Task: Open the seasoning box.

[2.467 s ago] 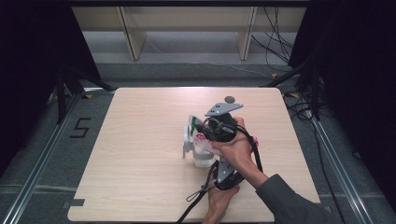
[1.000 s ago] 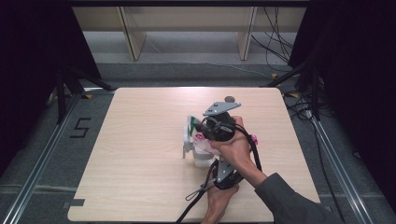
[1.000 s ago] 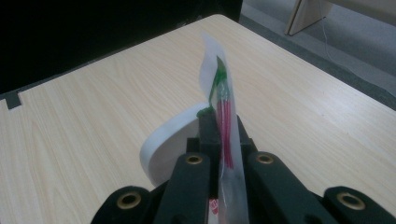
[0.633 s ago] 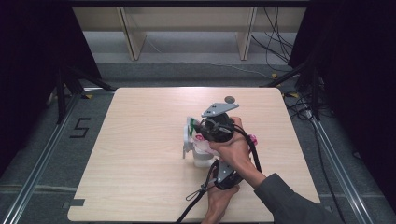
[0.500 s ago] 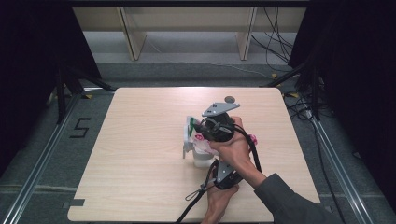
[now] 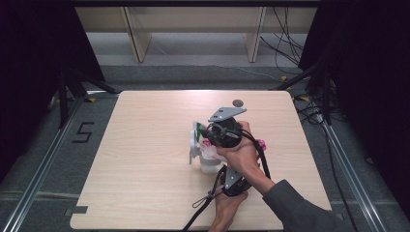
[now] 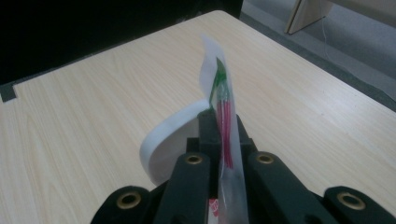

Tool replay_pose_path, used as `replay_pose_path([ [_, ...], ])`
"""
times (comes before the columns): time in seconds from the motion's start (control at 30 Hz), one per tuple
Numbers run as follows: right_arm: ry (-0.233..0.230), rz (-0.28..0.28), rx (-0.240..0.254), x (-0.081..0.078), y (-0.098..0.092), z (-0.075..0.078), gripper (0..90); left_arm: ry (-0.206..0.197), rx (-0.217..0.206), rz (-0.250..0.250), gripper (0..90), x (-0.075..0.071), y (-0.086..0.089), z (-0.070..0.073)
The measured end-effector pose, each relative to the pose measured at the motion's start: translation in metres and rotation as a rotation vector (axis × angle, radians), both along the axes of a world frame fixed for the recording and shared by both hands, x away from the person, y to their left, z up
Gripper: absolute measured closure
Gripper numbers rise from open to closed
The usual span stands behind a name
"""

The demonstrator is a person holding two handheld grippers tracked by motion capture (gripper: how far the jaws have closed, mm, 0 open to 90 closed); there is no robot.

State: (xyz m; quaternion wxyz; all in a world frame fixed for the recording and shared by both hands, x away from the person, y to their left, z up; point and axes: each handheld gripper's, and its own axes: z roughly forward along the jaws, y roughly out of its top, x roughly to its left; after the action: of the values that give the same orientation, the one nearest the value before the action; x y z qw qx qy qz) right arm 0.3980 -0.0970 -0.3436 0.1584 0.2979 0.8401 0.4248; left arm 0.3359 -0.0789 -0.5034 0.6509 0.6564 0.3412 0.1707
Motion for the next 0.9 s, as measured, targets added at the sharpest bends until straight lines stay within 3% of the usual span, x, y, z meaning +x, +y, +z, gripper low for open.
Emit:
replay_pose_path([
  [0.17,0.002,0.011,0.001,0.0011,-0.0011,0.0004,89.2,0.0,0.002,0.0,73.6,0.0001,0.0004,-0.0002],
  [0.2,-0.019,0.009,-0.001,0.0014,-0.0001,-0.0004,89.2,-0.001,0.0,-0.001,73.6,0.0001,0.0006,0.0001],
  [0.63,0.001,0.017,-0.001,0.0018,0.0005,0.0031,89.2,-0.009,-0.005,0.0,73.6,0.0007,0.0021,0.0017],
  [0.9,-0.015,0.028,-0.013,0.0028,0.0015,0.0024,89.3,-0.01,-0.008,-0.001,73.6,-0.0001,0.0014,0.002],
])
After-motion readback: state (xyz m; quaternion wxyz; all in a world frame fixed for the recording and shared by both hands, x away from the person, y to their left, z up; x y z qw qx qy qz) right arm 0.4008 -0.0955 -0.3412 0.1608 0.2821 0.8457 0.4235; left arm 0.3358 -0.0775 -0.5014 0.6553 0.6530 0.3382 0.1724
